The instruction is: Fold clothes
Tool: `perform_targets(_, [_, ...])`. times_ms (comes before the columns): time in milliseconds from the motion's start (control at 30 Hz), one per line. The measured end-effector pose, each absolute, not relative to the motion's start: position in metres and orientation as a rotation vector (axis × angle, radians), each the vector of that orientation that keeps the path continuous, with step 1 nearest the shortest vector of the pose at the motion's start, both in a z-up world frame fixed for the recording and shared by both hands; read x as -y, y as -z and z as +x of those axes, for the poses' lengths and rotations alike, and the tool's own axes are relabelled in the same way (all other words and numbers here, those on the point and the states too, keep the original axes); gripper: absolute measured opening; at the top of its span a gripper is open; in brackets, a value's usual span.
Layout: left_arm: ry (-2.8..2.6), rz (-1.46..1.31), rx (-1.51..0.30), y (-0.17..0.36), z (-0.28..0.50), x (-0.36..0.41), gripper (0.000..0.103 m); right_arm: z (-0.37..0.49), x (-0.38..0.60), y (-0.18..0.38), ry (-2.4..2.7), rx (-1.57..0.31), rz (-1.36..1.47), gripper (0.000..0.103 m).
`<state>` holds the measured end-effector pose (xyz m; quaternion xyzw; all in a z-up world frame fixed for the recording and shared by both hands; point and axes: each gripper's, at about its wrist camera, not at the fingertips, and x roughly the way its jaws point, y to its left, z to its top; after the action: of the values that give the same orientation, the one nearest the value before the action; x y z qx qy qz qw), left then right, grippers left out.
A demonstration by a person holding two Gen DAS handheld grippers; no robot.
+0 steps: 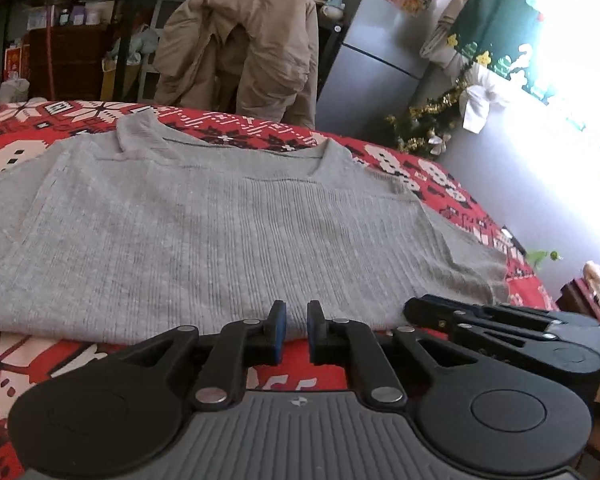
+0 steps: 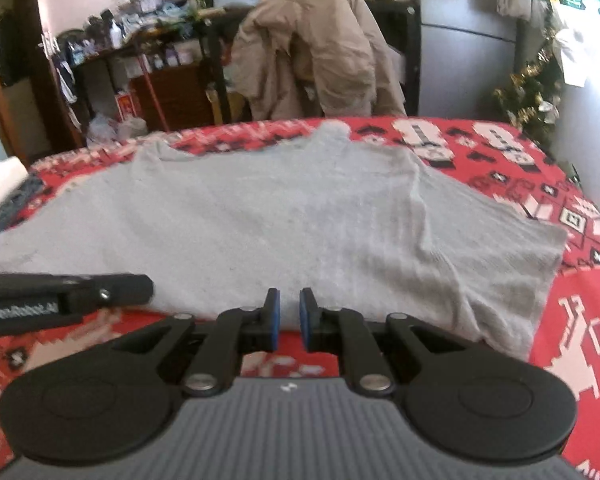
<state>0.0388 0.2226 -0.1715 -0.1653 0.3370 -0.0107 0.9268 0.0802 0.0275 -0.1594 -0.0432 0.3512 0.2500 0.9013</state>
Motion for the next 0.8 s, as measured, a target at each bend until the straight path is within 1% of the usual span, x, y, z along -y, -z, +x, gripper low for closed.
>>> perform_targets(133, [0.017, -0.324, -0.68, 0.171, 0.037, -0.221, 0.009, 0.077, -0.015, 0.159, -0.522, -0.724, -0.121, 0.01])
perform_targets(400, [0.005, -0.311, -0.683, 0.173, 0.04, -0.219, 0.009, 0.09, 0.009, 0.159, -0.481, -0.705, -0.046, 0.011])
perform_targets(633, [0.004, -0.315, -0.684, 0.172, 0.04, -0.22, 0.009, 0.087, 0.02, 0.158, -0.476, -0.751, -0.057, 0.01])
perform_targets(667, [0.005, -0.316, -0.684, 0.172, 0.04, -0.22, 0.009, 0.086, 0.024, 0.157, -0.475, -0.75, -0.049, 0.012])
perform_targets(800, [0.001, -0.312, -0.683, 0.172, 0.04, -0.22, 0.009, 0.086, 0.035, 0.148, -0.463, -0.698, -0.007, 0.012])
